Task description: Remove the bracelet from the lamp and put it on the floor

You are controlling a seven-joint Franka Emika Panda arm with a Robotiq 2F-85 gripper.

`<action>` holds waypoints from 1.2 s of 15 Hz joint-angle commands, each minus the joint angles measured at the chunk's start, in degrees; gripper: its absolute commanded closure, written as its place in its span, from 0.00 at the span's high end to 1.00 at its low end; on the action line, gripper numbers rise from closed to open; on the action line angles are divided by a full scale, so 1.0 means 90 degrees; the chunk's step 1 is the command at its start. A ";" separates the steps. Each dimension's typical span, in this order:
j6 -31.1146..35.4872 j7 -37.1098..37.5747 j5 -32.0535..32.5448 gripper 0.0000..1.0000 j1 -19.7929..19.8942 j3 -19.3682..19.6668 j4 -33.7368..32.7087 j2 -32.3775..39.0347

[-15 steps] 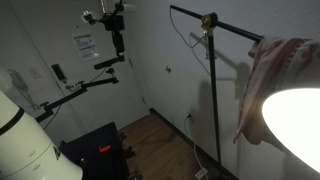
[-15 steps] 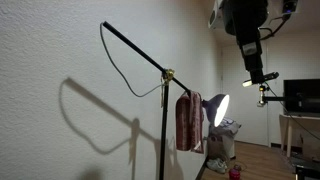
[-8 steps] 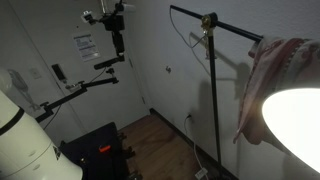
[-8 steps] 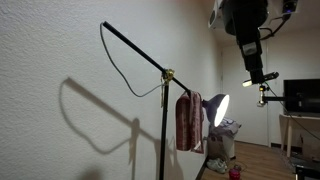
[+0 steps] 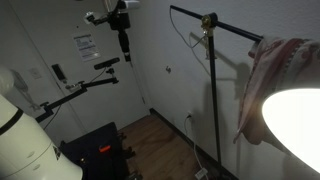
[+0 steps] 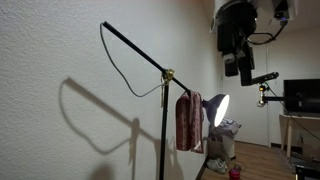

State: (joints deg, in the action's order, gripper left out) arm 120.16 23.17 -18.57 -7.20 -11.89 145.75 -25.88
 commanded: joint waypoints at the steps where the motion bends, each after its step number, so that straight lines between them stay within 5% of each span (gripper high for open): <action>1: 0.0636 0.0625 0.0180 1.00 0.0407 0.0054 0.0546 -0.0404; 13: 0.2212 0.2748 0.1958 1.00 0.1836 -0.0043 0.1320 -0.0657; 18: 0.1911 0.2835 0.2230 1.00 0.1781 0.0020 0.1077 -0.0794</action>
State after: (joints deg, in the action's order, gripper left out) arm 139.05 47.48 0.04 9.21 -11.51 156.50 -31.07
